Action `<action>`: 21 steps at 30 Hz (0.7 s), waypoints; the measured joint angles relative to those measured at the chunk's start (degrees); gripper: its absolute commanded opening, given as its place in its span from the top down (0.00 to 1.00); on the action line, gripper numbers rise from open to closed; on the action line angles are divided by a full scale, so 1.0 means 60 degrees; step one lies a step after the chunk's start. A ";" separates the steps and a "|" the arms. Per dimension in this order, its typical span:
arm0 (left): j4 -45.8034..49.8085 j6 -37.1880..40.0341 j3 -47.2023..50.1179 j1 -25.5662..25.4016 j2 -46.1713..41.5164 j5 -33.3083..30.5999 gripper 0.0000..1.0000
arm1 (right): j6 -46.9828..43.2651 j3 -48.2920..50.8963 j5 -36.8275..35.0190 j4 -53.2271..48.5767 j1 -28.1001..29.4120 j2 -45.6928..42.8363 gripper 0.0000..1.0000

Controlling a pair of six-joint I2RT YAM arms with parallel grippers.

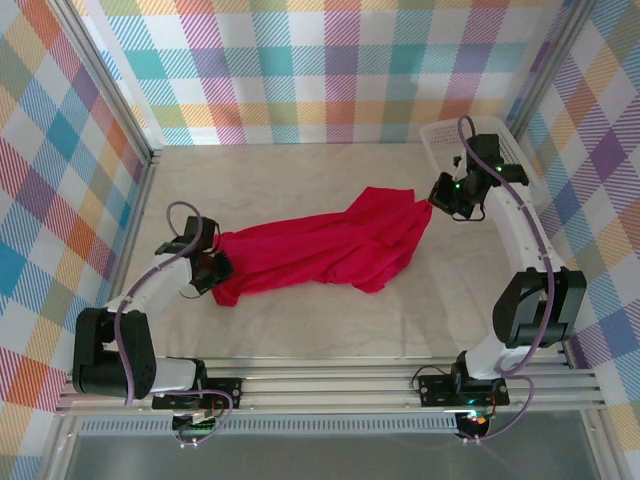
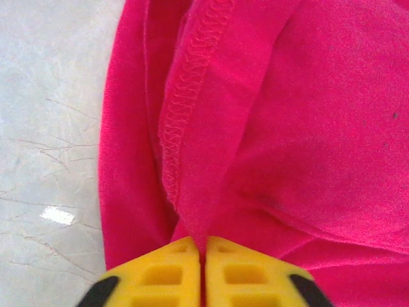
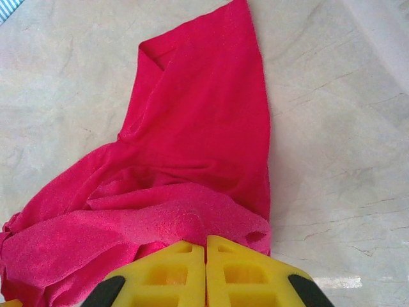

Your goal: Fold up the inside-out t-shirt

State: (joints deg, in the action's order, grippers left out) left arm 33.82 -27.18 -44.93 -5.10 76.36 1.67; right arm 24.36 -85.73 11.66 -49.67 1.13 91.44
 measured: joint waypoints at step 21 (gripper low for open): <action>-0.0590 -0.1599 -0.8910 0.4557 -0.0288 0.2007 1.00 | 0.0004 -0.8695 0.0907 -0.2965 -0.1137 0.1064 1.00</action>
State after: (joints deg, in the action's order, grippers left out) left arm 30.28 -36.77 -98.39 22.24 74.63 13.72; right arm 24.38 -137.91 17.10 -67.46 -5.69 97.82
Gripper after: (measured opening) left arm 0.005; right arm 0.003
